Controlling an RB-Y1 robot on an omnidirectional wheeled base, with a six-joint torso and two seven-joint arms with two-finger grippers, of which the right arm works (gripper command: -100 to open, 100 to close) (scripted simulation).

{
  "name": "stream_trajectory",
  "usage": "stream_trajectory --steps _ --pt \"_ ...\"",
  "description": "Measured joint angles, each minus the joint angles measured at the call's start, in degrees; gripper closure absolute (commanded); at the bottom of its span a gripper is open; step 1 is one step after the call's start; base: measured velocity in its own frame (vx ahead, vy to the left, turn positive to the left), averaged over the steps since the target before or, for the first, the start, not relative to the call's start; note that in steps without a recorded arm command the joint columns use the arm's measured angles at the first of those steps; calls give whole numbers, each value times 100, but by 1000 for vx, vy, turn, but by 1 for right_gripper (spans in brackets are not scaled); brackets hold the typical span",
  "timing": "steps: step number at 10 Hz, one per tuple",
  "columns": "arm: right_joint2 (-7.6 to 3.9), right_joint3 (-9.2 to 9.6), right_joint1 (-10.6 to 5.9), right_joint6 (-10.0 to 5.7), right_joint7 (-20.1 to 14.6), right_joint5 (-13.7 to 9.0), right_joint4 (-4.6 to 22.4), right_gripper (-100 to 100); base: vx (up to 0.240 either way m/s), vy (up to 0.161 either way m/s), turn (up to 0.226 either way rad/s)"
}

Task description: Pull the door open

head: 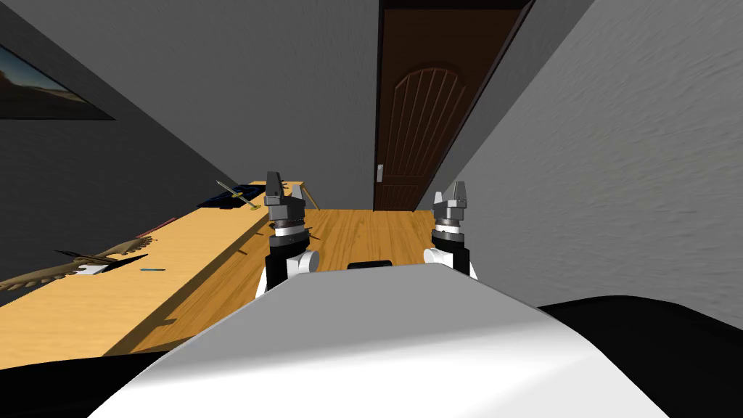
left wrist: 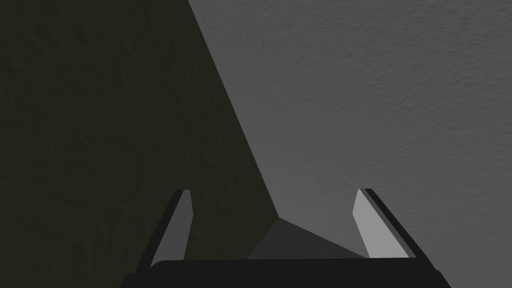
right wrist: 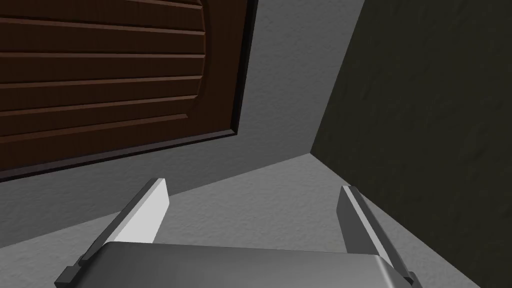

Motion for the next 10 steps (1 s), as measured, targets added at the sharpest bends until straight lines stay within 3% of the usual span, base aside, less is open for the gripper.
stream_trajectory --steps 5,10 --pt "-227 163 -138 -54 -446 -435 356 -100 180 21 19" --pt "-530 321 -303 -101 -1021 -996 777 -100 138 23 24"
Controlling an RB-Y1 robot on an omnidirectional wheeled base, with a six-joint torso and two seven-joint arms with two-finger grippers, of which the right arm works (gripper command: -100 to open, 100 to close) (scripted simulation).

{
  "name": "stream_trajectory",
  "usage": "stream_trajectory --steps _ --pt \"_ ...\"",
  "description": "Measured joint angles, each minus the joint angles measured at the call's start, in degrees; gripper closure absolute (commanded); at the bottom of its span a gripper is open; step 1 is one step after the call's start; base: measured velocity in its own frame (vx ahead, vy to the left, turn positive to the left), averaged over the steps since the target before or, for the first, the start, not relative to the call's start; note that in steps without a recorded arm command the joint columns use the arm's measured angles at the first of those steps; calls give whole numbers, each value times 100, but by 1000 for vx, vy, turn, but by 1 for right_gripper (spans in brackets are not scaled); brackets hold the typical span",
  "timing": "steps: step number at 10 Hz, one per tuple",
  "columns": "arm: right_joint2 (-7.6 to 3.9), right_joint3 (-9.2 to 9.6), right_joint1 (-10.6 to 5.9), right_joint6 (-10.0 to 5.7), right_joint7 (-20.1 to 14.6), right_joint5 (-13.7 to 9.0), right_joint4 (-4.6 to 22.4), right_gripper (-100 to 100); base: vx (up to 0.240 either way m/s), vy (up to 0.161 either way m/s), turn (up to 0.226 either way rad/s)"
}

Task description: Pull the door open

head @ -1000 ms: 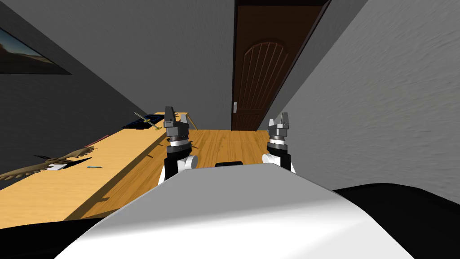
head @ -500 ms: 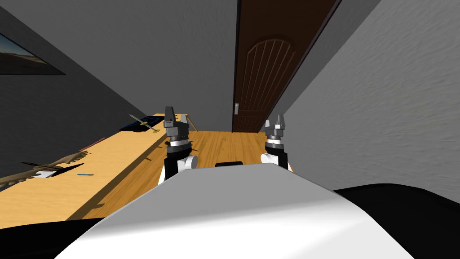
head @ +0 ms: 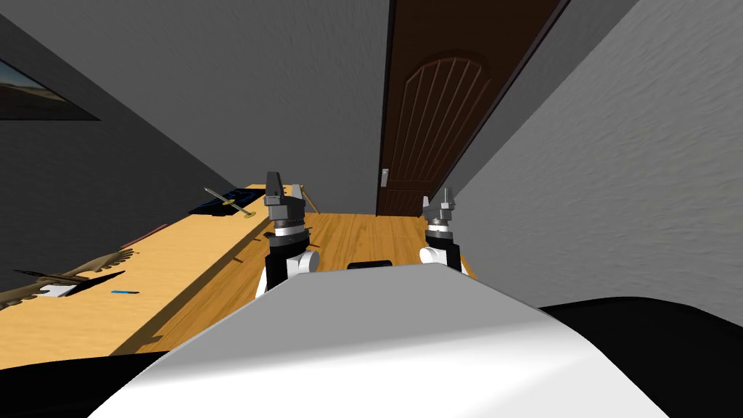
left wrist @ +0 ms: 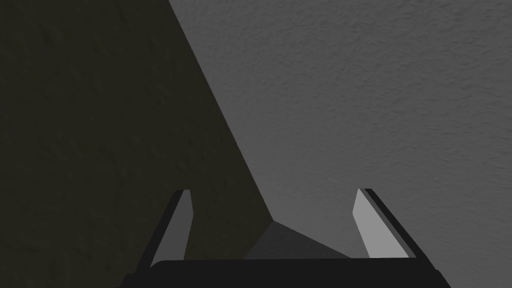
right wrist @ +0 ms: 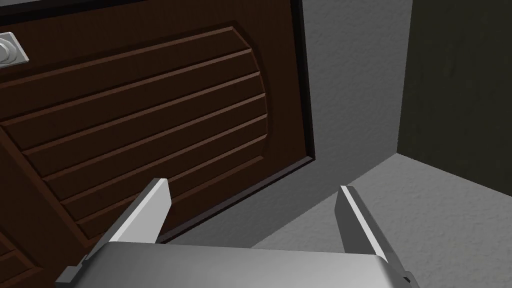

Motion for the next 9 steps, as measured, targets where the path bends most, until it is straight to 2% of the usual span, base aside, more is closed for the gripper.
stream_trajectory --steps 2,4,9 --pt "-87 107 -58 -60 -213 -190 194 -100 114 17 22" --pt "-207 126 -131 -49 -420 -397 327 -100 98 22 19" --pt "-450 310 -267 -131 -921 -872 727 -100 100 17 21"
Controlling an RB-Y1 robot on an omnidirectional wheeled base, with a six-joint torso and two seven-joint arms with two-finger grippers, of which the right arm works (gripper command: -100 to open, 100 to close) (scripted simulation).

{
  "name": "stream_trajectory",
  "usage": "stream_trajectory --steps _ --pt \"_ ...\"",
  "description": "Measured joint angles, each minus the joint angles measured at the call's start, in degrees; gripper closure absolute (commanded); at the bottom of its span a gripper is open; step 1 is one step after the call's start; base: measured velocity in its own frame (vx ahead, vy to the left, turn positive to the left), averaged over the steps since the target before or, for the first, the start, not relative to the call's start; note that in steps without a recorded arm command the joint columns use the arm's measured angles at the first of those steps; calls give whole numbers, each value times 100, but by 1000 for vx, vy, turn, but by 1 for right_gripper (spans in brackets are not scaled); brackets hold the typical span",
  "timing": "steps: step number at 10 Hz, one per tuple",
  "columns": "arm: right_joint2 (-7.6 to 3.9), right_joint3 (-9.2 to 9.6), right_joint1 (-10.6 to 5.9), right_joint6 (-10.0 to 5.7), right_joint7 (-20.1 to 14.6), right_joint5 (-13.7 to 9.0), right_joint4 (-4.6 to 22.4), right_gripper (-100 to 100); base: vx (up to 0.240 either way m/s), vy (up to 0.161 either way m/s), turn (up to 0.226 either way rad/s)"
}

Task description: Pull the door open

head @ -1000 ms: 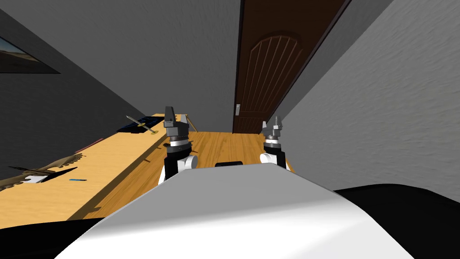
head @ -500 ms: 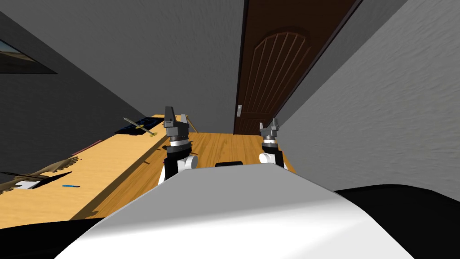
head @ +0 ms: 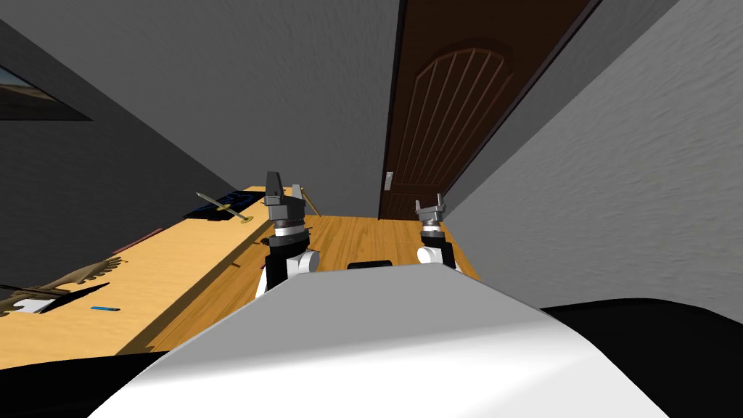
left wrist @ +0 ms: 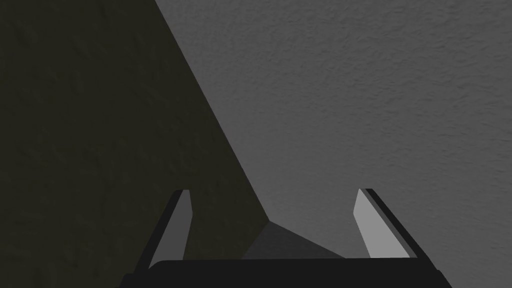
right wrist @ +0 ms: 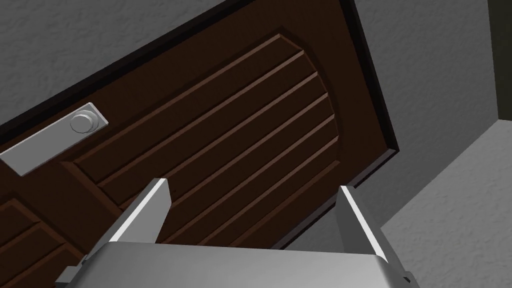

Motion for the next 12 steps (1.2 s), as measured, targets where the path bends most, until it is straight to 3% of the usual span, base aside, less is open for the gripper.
stream_trajectory --steps 12 --pt "-649 442 -393 -168 -1330 -1272 1034 -100 100 18 23"
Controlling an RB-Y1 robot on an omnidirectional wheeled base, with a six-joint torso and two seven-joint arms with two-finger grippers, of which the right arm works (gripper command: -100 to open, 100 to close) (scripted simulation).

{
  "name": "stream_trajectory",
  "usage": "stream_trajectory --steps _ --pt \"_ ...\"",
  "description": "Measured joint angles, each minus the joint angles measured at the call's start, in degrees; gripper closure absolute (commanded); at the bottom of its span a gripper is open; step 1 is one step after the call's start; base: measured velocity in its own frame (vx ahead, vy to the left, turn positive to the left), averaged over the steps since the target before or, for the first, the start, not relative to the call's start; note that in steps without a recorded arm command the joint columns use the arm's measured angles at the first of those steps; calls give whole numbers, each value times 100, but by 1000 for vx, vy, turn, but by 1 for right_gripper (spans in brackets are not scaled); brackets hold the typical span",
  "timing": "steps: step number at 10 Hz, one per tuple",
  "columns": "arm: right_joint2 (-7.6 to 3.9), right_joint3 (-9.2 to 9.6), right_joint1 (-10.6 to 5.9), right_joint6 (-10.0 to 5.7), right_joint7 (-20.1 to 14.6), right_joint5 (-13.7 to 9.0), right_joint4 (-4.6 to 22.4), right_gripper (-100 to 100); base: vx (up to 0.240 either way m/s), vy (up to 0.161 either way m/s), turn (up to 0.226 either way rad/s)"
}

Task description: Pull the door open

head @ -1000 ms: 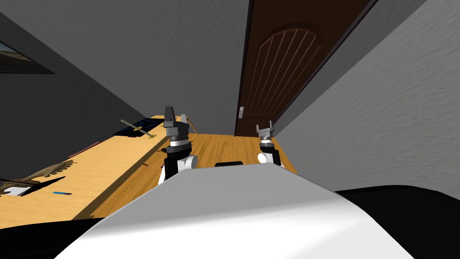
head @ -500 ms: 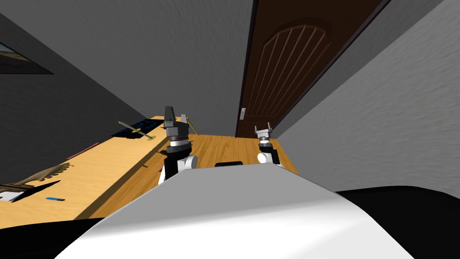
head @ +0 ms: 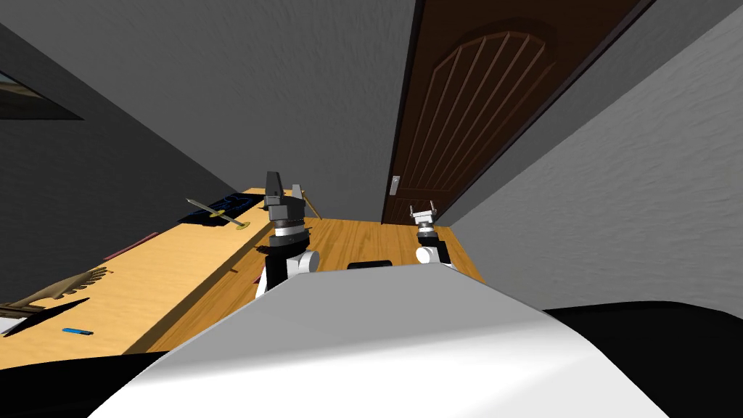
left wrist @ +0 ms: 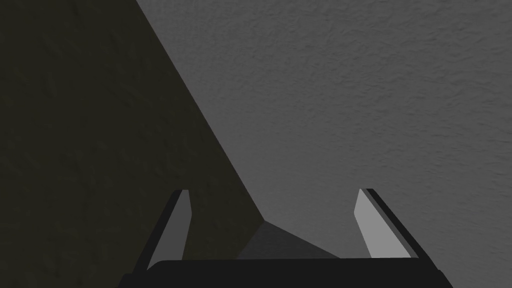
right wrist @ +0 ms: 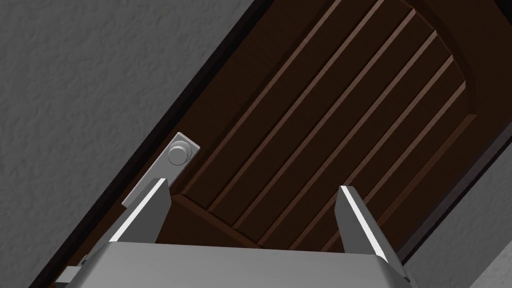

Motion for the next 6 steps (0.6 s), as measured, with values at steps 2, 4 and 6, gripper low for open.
stream_trajectory --steps 2,4,6 --pt "-110 62 -74 -9 -225 -224 166 -100 109 12 21" --pt "-208 158 -139 -59 -450 -428 360 -100 99 11 25" --pt "-313 221 -209 -65 -663 -648 520 -100 101 22 20"
